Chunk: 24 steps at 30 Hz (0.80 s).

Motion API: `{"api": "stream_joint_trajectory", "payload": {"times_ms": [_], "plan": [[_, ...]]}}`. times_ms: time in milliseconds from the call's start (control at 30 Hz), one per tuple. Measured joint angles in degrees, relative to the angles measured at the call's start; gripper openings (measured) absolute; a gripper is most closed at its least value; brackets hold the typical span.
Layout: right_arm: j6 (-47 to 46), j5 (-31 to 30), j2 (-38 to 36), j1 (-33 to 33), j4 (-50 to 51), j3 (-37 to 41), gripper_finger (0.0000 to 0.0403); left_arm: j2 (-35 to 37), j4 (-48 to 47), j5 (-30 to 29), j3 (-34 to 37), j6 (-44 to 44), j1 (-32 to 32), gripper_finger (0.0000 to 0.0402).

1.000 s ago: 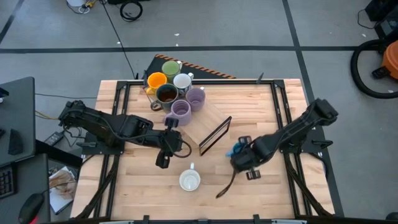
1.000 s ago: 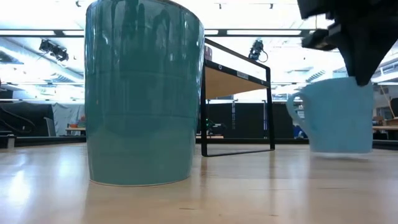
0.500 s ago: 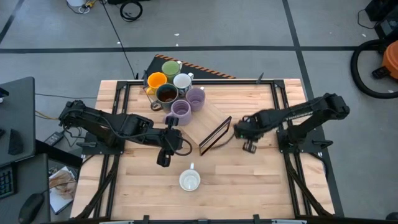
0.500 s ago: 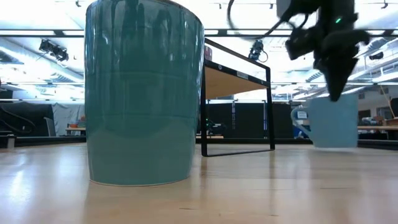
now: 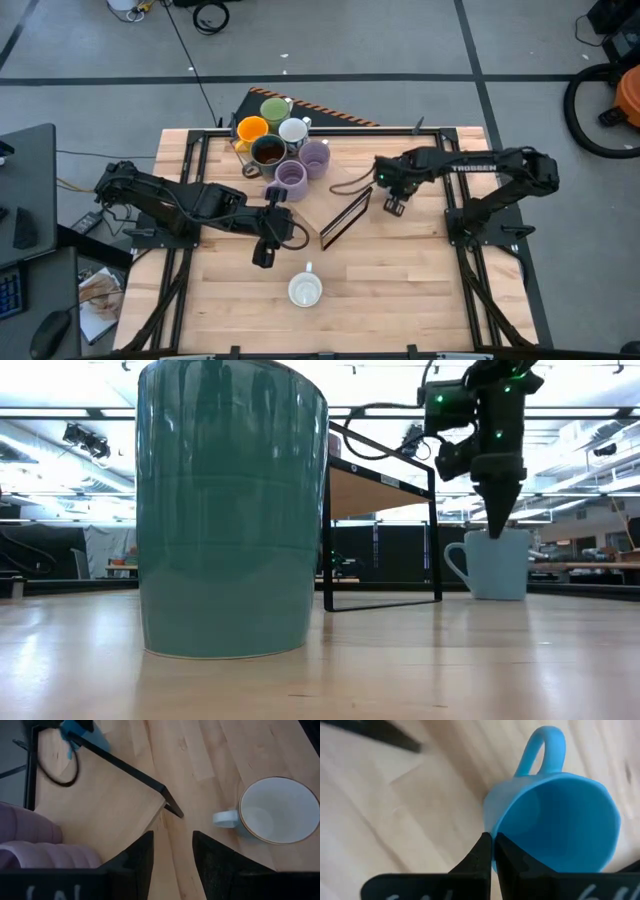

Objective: Place coffee mugs
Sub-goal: Put the blue mug on the shelf

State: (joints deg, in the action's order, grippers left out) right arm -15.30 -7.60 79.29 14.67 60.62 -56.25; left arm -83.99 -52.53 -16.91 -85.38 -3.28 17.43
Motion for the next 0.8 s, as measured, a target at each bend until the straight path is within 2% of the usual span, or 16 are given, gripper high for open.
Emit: {"api": "stream_joint_trajectory", "payload": {"times_ms": [400, 567, 800], "plan": [[-1.63, 0.35, 0.24, 10.99, -4.33, 0.00, 0.0019, 0.00, 1.61, -0.86, 0.00, 5.95, 0.00, 0.0141], [-1.25, 1.49, 0.24, 12.89, -5.66, -0.07, 0.0047, -0.02, 2.43, -1.09, 0.00, 7.53, 0.00, 0.0141], [3.00, 1.53, 0.15, 12.20, -4.13, -2.16, 0.0098, -0.02, 2.40, -1.09, 0.00, 7.25, 0.00, 0.0141]]}}
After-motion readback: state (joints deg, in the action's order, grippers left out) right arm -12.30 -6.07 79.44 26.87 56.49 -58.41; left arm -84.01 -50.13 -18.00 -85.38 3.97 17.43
